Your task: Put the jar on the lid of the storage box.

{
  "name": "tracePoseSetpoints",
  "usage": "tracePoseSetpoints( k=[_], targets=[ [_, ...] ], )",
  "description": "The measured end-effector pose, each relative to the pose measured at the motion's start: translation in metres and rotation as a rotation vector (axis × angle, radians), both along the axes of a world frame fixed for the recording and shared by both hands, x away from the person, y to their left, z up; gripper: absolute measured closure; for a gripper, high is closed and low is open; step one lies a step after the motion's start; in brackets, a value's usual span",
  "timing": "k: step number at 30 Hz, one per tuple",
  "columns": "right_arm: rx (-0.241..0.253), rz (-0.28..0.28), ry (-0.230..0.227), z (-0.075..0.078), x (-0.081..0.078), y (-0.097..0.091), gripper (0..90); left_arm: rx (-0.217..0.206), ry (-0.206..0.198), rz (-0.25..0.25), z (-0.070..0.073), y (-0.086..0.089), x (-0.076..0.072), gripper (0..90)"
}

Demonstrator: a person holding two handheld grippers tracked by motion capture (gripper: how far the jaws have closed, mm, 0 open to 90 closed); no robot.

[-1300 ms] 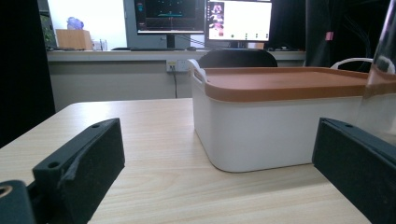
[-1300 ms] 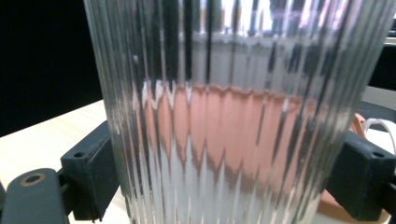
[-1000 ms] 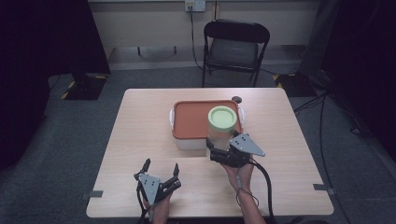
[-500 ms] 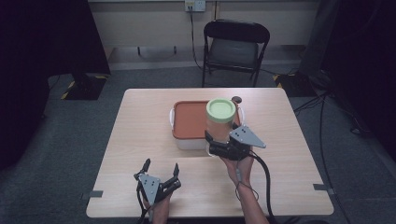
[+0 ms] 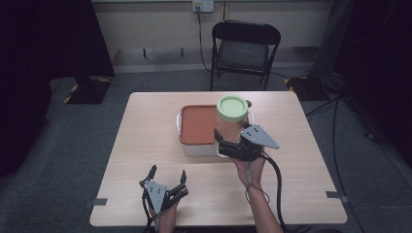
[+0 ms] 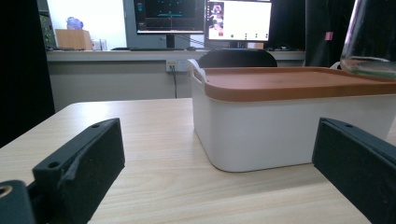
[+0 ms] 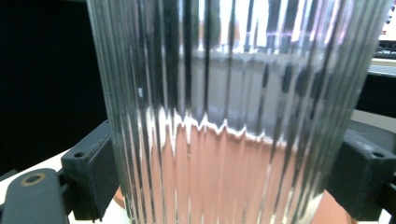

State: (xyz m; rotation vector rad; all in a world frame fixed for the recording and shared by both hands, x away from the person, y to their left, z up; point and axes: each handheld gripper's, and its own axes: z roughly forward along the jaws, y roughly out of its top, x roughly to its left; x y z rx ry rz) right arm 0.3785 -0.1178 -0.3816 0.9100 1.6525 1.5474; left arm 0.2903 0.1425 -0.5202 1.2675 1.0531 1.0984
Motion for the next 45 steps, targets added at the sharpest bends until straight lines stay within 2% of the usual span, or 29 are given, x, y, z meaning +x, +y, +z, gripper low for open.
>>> tracePoseSetpoints(
  k=[7, 12, 21, 30, 34, 39, 45],
  targets=[
    [0.02, -0.022, 0.006, 0.005, 0.011, 0.001, 11.2, 0.0, 0.0, -0.001, 0.0, 0.0, 0.0, 1.9],
    [-0.018, -0.04, 0.0, 0.007, 0.022, 0.004, 11.1, 0.0, 0.0, -0.001, 0.0, 0.0, 0.0, 1.9],
    [-0.028, -0.039, -0.024, 0.001, 0.044, 0.011, 11.2, 0.0, 0.0, -0.003, 0.0, 0.0, 0.0, 1.9],
    [-0.03, -0.052, -0.01, -0.004, 0.058, 0.016, 11.1, 0.0, 0.0, -0.005, 0.0, 0.0, 0.0, 2.2],
    [-0.016, -0.057, -0.005, -0.006, 0.063, 0.016, 11.1, 0.0, 0.0, -0.005, 0.0, 0.0, 0.0, 2.2],
    [-0.034, -0.062, 0.0, -0.009, 0.068, 0.018, 11.1, 0.0, 0.0, -0.004, 0.0, 0.0, 0.0, 2.3],
    [-0.014, -0.057, 0.023, -0.013, 0.073, 0.017, 11.1, 0.0, 0.0, -0.004, 0.0, 0.0, 0.0, 2.3]
  ],
)
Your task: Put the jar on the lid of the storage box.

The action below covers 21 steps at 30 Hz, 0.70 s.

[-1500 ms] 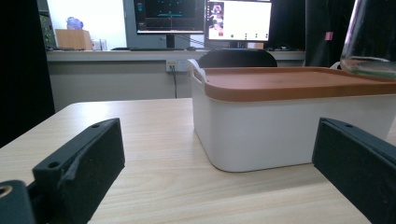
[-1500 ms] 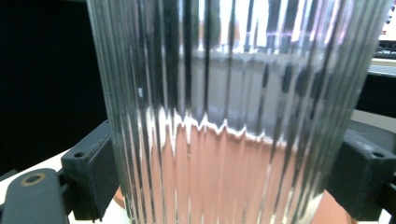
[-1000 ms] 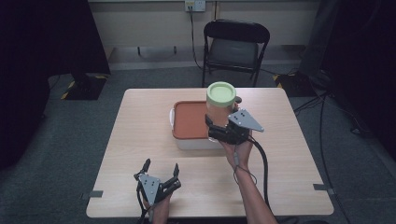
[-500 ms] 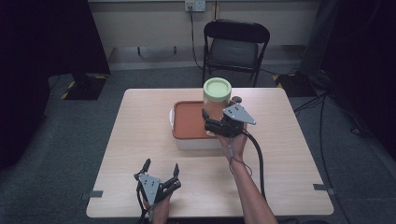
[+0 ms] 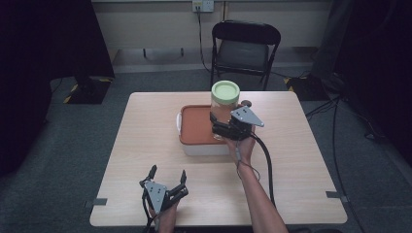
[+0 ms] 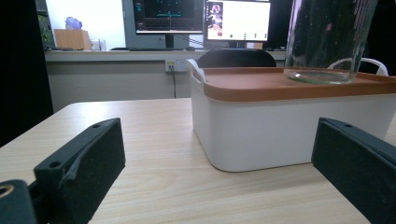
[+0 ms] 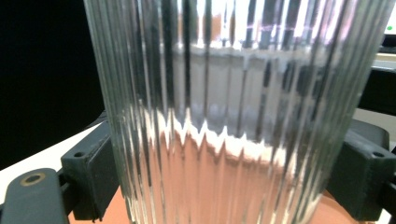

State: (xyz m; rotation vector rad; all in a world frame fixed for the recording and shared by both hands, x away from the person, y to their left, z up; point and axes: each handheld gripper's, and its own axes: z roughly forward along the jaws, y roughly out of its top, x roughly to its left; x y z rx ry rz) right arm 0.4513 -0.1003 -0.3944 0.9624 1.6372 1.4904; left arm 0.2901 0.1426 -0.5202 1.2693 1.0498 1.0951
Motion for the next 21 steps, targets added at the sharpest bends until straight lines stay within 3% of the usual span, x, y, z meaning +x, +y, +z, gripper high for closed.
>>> tracePoseSetpoints(
  k=[21],
  targets=[
    [0.004, 0.003, 0.018, -0.0051, 0.0044, 0.0016, 10.9, -0.002, -0.001, 0.001, 0.0, -0.0002, 0.0, 2.3]
  ],
)
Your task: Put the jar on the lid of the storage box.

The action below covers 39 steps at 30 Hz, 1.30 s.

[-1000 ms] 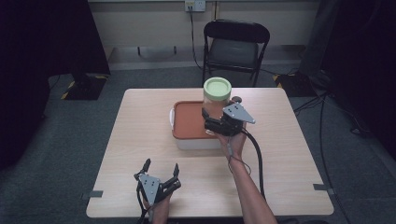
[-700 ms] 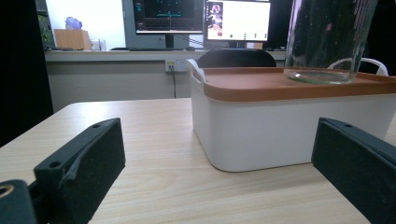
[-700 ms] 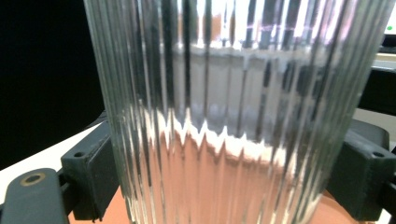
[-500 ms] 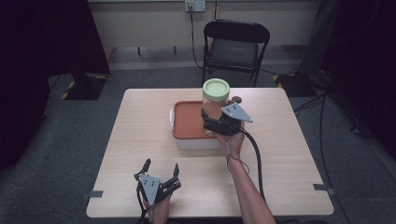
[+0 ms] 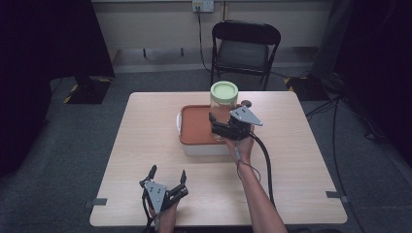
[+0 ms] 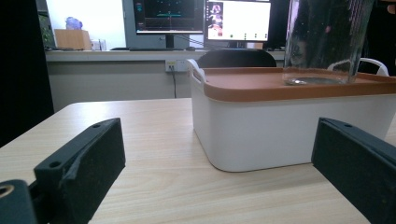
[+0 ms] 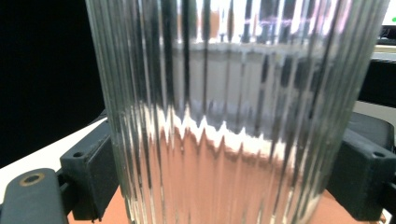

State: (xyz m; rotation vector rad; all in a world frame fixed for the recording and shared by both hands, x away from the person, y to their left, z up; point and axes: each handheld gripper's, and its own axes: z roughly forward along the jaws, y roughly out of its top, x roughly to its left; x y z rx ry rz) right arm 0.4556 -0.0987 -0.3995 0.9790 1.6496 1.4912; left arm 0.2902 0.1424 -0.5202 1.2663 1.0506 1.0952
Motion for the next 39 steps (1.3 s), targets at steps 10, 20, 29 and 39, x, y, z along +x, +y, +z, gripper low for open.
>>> tracePoseSetpoints(
  k=[10, 20, 29, 39],
  targets=[
    [0.003, -0.012, -0.015, -0.0001, 0.0012, -0.0004, 5.0, 0.002, 0.001, 0.0, 0.0, 0.0001, -0.0001, 2.3],
    [0.016, -0.01, -0.021, -0.0005, 0.0045, -0.0011, 1.7, 0.001, 0.0, 0.0, 0.0, 0.0, -0.0003, 2.4],
    [0.018, -0.013, -0.006, -0.0005, 0.0076, -0.0012, 0.0, 0.0, 0.0, 0.0, 0.0, 0.0, -0.0003, 2.4],
    [0.016, 0.001, 0.001, 0.0041, 0.0086, -0.0016, 0.0, 0.002, 0.001, 0.0, 0.0, 0.0001, -0.0003, 2.4]
  ],
)
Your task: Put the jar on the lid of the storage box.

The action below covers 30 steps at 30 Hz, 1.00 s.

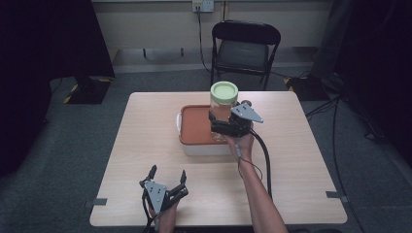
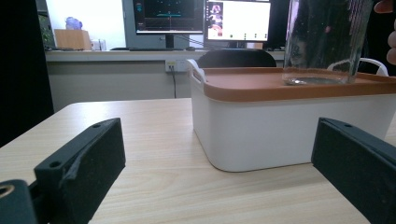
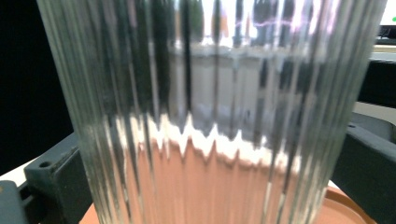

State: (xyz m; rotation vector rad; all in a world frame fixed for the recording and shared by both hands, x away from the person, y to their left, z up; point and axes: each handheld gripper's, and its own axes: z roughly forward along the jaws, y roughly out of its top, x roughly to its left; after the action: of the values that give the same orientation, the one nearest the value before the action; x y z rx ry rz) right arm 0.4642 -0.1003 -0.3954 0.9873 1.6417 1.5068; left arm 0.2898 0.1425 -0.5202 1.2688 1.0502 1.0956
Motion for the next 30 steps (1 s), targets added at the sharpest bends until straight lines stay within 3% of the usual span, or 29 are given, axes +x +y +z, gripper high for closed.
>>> tracePoseSetpoints(
  k=[10, 30],
  targets=[
    [0.011, -0.01, -0.041, 0.005, -0.004, 0.002, 0.0, 0.0, 0.0, 0.0, 0.0, 0.0, 0.0, 2.4],
    [-0.012, -0.013, -0.103, 0.014, -0.017, 0.002, 0.0, 0.0, 0.0, 0.001, 0.0, 0.0, 0.0, 2.4]
  ],
)
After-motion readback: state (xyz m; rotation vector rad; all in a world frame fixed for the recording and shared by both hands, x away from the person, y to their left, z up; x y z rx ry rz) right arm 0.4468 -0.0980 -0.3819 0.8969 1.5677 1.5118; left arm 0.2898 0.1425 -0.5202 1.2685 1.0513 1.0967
